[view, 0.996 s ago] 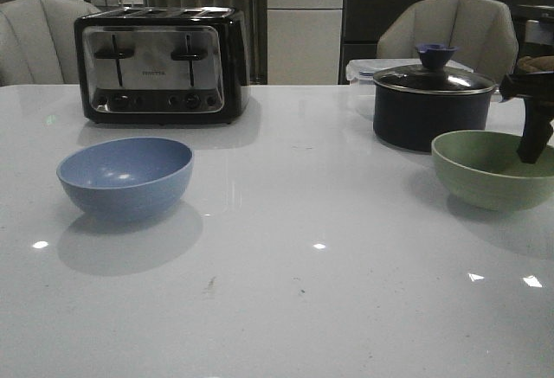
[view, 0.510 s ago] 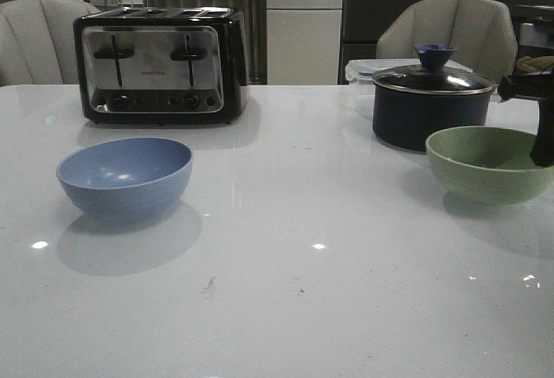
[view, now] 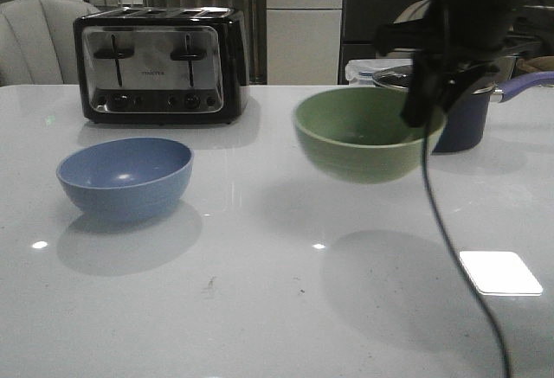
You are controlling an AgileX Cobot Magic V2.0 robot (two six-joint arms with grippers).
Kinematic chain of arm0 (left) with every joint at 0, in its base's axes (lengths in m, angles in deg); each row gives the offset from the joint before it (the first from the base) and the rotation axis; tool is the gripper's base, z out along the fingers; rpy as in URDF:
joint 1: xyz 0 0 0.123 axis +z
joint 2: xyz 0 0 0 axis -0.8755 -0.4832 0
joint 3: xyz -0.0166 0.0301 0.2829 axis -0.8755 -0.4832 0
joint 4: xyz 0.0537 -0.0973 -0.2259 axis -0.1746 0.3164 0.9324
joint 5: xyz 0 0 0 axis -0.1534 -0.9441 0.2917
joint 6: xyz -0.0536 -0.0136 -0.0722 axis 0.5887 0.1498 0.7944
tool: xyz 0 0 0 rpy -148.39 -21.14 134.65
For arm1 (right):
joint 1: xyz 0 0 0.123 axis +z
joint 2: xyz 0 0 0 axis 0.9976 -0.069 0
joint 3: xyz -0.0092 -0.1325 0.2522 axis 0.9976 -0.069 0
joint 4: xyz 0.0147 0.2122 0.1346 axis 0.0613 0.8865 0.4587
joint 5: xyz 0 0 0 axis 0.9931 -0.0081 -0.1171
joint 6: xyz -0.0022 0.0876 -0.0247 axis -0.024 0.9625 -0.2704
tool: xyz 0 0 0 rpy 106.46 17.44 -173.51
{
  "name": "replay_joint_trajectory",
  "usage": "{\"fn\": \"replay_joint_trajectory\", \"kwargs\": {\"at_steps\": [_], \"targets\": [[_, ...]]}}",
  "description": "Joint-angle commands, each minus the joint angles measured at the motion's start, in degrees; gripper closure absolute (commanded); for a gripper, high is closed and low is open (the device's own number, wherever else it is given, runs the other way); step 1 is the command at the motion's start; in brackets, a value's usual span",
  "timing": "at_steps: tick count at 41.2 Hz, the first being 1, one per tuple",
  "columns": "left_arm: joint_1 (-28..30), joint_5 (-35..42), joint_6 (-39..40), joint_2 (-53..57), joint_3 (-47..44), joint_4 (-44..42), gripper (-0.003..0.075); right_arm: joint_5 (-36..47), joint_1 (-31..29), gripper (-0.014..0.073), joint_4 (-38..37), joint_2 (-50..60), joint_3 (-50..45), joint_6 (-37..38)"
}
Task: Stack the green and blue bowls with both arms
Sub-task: 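Carry the green bowl toward the table center and set it down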
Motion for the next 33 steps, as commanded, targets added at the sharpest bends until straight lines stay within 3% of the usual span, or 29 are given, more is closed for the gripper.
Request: {"fn": "replay_joint_trajectory", "kwargs": {"at_steps": [1,14,17,24,33], "targets": [[0.09,4.31,0.40,-0.04,1.58,0.10,0.0159,3.19,4.35,0.0525,0.53,1.88,-0.09,-0.61],[0.09,4.31,0.40,-0.04,1.58,0.10,0.0159,7.40,9.32,0.0514,3.16,-3.34,-2.36,-0.61],[0.09,4.31,0.40,-0.04,1.58,0.10,0.0159,7.45,9.32,0.0465,3.18,-4.03,-2.36,-0.61],[0.09,4.31,0.40,-0.04,1.58,0.10,0.0159,7.15,9.27,0.0248,2.73,-4.91,-2.36,-0.61],[0.09,4.31,0.40,-0.04,1.58,0.10,0.0159,9.05,10.12,0.0220,2.76,2.17,-2.60,-3.48]]}}
